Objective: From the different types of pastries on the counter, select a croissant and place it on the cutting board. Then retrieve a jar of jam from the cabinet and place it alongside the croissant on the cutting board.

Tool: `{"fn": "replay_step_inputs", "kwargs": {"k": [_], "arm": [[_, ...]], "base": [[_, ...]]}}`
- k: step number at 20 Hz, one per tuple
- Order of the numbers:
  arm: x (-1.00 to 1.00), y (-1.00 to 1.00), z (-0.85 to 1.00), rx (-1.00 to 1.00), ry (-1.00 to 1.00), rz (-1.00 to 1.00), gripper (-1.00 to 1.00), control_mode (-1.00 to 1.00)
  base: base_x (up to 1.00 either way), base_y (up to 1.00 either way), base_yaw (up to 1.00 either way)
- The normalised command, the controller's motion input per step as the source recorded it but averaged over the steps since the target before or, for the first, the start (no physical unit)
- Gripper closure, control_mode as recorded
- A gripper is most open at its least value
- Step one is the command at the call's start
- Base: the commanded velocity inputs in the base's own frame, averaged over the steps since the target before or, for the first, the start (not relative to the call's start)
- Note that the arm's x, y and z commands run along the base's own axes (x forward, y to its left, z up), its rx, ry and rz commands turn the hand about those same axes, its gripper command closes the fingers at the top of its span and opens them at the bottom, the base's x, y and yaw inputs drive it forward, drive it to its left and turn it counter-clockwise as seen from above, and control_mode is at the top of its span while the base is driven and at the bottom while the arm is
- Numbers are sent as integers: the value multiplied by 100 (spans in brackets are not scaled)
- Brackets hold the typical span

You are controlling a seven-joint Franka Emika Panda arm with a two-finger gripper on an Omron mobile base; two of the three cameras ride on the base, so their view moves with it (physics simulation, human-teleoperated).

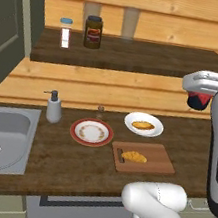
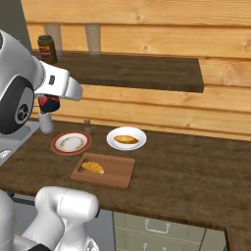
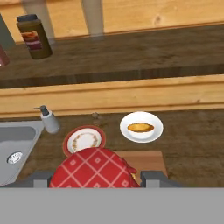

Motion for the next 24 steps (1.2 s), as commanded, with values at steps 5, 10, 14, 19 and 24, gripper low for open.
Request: {"fn": "replay_step_inputs", "kwargs": {"k": [5, 10, 14, 19, 24], "arm": [[-32, -4, -19, 0, 0, 0, 100, -100], [-37, -2, -31, 0, 0, 0, 100, -100], [11, -24, -33, 0, 0, 0, 100, -100], [5, -29, -13, 0, 10, 0, 100, -100], [0, -5, -4, 0, 17, 0, 100, -100]], "base": [[0, 0, 0], [0, 0, 0], [0, 0, 0], [0, 0, 0], [0, 0, 0]]}}
